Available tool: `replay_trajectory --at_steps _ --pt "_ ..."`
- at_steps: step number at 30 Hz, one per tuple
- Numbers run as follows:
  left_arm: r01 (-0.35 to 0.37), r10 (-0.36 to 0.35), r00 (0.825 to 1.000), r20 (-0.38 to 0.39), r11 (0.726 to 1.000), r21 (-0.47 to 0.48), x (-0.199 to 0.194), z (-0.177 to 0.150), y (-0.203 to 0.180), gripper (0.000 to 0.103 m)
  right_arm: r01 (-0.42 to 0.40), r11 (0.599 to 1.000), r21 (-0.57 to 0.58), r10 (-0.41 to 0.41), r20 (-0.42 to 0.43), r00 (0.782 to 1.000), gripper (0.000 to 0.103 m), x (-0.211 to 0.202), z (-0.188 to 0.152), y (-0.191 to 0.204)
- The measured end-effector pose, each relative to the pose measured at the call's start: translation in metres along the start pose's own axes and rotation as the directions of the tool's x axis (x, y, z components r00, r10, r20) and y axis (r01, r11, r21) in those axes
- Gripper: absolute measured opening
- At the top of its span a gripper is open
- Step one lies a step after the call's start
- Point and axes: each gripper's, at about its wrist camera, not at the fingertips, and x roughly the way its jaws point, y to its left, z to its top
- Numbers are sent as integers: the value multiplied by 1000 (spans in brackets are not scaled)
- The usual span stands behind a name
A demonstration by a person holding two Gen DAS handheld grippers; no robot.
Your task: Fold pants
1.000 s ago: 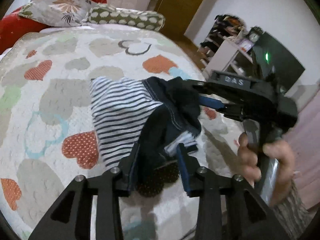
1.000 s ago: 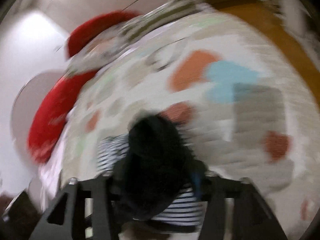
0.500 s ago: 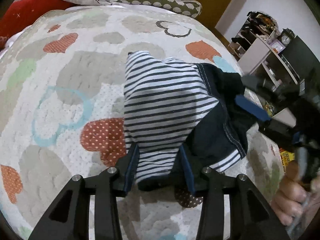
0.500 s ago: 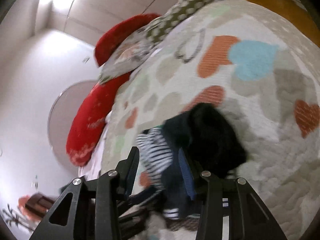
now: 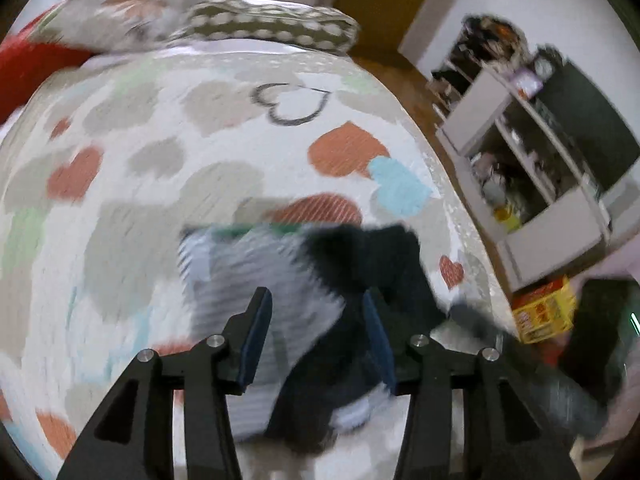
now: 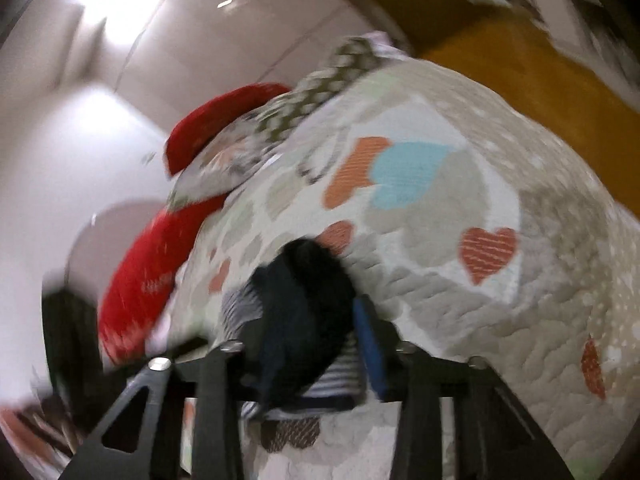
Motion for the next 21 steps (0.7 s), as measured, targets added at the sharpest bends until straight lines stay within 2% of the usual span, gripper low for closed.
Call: replay_trajectory --at_steps 2,4,6,9,10,11,13,15,18,21 --pt "-15 16 998 -56 1000 18 25 14 -9 46 -26 996 -80 24 -28 999 34 4 -6 15" --pt "-67 68 992 -108 998 19 55 24 -15 47 -24 994 -104 18 -61 998 34 15 -12 19" --pt "-117 121 986 -113 992 37 75 30 -18 56 4 996 -94 -13 -94 996 34 30 -19 11" --pt "-162 166 983 -80 985 54 80 32 -21 69 50 998 -44 -55 -110 992 35 42 -26 -7" --pt "-159 163 984 -79 986 53 79 33 -20 70 72 997 -24 -75 -114 991 49 45 -27 -14" --pt "-140 144 986 -84 989 49 77 34 -17 70 84 996 1 -84 -125 989 57 47 -27 -21" --pt "-80 80 992 -94 997 11 67 35 -5 70 36 998 48 -30 -119 992 57 44 -28 -35" --pt "-17 14 997 -72 999 -43 49 33 10 70 38 999 37 -33 -122 992 57 41 -29 -35" --pt "16 -19 1000 -19 993 -119 19 23 35 72 56 998 -18 -57 -122 991 60 41 -33 -30" --pt "33 -29 999 27 981 -190 -3 6 59 76 30 1000 -5 -30 -107 994 63 45 -35 -34"
